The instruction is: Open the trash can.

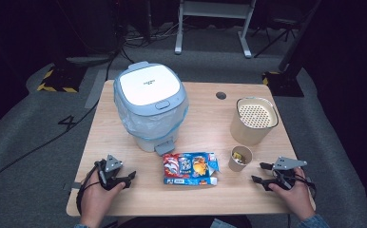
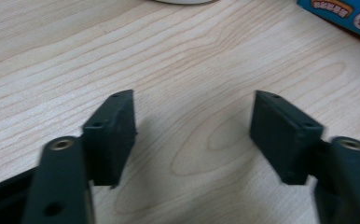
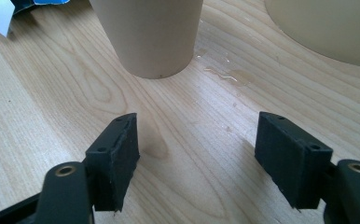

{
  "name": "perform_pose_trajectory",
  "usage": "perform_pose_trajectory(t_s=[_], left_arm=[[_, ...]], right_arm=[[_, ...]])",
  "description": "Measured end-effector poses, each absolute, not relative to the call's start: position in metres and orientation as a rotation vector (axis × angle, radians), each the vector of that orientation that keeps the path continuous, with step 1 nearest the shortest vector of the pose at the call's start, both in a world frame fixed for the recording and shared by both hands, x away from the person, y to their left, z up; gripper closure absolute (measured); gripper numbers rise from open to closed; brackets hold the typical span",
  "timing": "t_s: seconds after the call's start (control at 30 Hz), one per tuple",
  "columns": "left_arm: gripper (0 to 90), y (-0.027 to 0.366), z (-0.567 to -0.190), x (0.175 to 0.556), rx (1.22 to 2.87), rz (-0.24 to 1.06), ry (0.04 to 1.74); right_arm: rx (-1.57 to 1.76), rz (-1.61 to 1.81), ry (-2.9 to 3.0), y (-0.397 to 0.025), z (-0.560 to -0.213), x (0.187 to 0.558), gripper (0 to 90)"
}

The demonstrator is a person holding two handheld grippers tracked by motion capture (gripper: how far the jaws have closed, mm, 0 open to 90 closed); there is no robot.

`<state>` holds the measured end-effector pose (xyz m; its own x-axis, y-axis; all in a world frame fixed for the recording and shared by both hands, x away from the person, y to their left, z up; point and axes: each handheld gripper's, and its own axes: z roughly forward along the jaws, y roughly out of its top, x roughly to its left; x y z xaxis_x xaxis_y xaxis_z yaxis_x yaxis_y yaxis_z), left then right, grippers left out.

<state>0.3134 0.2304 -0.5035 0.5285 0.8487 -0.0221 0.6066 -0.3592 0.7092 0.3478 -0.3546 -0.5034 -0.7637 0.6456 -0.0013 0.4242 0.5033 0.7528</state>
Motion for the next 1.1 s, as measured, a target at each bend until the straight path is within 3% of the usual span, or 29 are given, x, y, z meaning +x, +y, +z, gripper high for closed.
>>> perform_pose_trajectory(t_s=[0.03,0.1,0.27,0.47,0.67,0.7,0.83,0.87,1.1], left_arm=[[33.8,0.232,-0.503,0.313,2.099,0.460,1.172],[42.9,0.234,-0.498,0.312,2.123,0.447,1.182],[50.7,0.233,-0.485,0.309,2.085,0.367,1.068],[52.6,0.233,-0.462,0.306,2.024,0.354,0.998],[62.6,0.235,-0.429,0.303,1.987,0.343,0.884],[71.1,0.236,-0.421,0.305,1.984,0.296,0.853],[81.6,0.236,-0.405,0.310,1.974,0.245,0.775],[87.9,0.236,-0.399,0.313,1.968,0.238,0.744],[90.0,0.221,-0.367,0.328,1.990,0.194,0.638]], right_arm=[[0.902,1.119,2.467,-0.355,-0.503,0.348,30.5],[0.902,1.119,2.467,-0.355,-0.503,0.348,30.4],[0.903,1.119,2.467,-0.355,-0.503,0.348,30.5],[0.900,1.121,2.468,-0.355,-0.503,0.348,30.5],[0.892,1.122,2.473,-0.355,-0.503,0.348,30.6],[0.892,1.122,2.473,-0.355,-0.503,0.348,30.6],[0.892,1.122,2.473,-0.355,-0.503,0.348,30.6],[0.892,1.122,2.473,-0.355,-0.503,0.348,30.6],[0.892,1.123,2.473,-0.355,-0.503,0.348,30.6]])
